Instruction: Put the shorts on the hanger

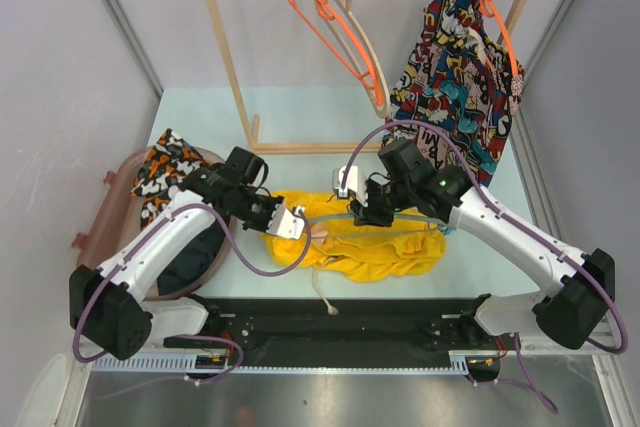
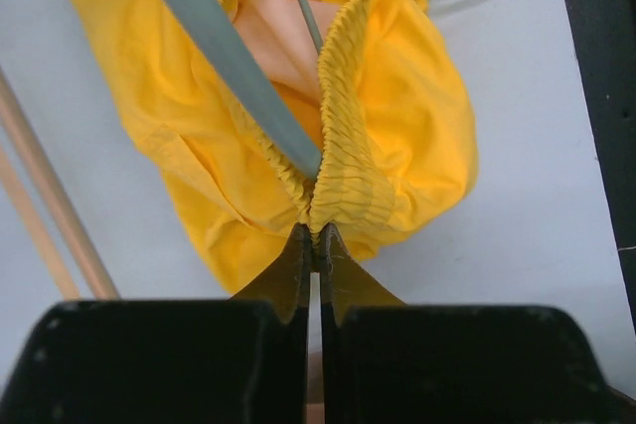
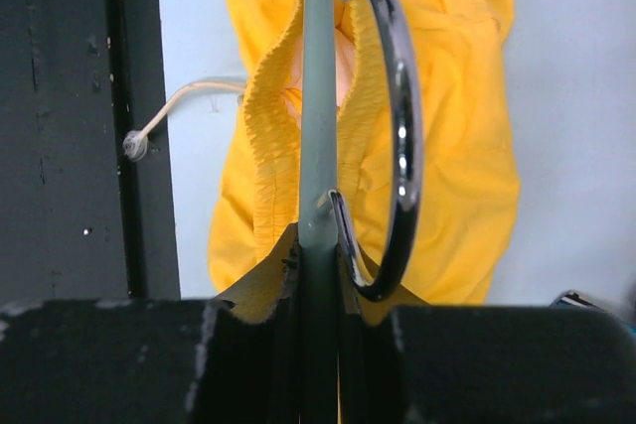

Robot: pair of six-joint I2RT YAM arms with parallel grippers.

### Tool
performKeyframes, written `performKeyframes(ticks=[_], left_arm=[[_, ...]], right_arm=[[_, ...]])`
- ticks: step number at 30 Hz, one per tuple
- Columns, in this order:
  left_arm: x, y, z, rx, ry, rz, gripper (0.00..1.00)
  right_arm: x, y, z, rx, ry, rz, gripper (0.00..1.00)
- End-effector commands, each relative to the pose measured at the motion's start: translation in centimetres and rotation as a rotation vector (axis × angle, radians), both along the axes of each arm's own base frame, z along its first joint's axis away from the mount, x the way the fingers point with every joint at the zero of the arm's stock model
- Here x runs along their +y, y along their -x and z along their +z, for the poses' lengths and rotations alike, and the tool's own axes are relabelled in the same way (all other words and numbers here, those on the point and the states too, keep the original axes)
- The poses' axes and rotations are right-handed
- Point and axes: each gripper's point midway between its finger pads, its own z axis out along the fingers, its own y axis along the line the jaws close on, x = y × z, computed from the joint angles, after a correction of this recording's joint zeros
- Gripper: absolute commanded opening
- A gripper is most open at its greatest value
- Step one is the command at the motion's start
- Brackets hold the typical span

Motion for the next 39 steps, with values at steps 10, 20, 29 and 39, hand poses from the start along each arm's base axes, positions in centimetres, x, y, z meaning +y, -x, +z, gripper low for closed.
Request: performKeyframes(ticks=[10,20,29,39], left_arm=[[-2.0,0.3,4.6,0.029,0.171,0.109,0.62],[-2.0,0.9,3.0,0.136,0.202,0.161,0.71],[-5.9,0.2,3.0,0.282,0.314,0.256,0.31],[-6.3,1.5,2.4,0.369,0.351,0.3,0.42]], right_arm=[[1.9,-0.7,3.8,-0.053,-0.203,-0.033,0.0],[1.9,-0.4,4.2,-0.084,-0.255,-0.021,0.0],[2.1,-0.8,5.1,-0.135,-0.298,-0.024,0.0],[2.0,-0.3,6.2,-0.156,-0.354,-0.045,0.0]])
